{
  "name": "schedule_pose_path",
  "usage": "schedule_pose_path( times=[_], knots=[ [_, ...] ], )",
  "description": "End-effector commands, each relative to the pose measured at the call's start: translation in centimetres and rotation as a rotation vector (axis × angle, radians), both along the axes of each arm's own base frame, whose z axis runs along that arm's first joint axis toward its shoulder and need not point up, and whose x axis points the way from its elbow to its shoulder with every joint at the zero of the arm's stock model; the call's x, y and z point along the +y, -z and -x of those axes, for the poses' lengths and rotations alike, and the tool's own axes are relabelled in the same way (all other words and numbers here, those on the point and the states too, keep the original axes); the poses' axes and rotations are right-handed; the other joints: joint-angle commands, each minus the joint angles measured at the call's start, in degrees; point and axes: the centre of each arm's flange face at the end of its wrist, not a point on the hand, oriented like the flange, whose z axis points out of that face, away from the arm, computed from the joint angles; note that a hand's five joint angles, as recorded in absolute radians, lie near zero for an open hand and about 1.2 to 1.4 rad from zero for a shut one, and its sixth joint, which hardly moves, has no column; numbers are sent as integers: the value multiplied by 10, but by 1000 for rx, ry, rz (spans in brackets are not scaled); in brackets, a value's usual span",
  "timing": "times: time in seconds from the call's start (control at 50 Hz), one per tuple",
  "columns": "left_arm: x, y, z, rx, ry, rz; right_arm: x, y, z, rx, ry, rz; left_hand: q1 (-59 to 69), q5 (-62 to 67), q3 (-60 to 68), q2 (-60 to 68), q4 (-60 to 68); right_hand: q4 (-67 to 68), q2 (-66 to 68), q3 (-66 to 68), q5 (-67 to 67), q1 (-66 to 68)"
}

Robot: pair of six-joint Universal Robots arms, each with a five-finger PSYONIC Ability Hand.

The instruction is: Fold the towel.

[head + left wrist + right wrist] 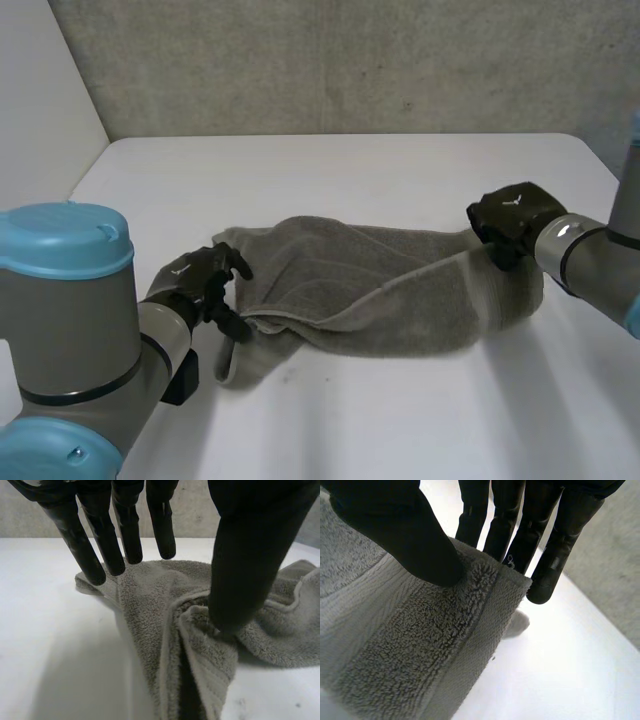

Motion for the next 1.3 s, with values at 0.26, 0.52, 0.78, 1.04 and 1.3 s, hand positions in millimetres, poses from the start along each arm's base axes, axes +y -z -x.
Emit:
schedule_pose_path(
  times=[0.26, 0.52, 0.78, 1.04, 1.3],
  knots=[
    [-7, 33, 2, -38, -13, -74, 11, -46, 25, -74, 52, 234, 137, 143, 143, 142, 143, 119, 126, 125, 137, 249],
    [-5, 35, -2, -49, -23, -88, 8, -35, 38, -48, 82, 208, 137, 143, 143, 142, 143, 119, 126, 125, 137, 249],
    [-8, 43, -10, -246, 63, -50, -4, -17, 35, 90, 32, 213, 487, 492, 492, 492, 493, 119, 126, 125, 137, 249],
    [-133, -130, 34, -302, -35, 875, -76, -150, 1, -51, 115, 859, 487, 492, 492, 492, 493, 119, 126, 125, 137, 249],
    [-136, -172, 17, -319, -62, 1194, -45, -162, 2, -259, 75, 1004, 487, 492, 492, 492, 493, 119, 126, 125, 137, 249]
  ],
)
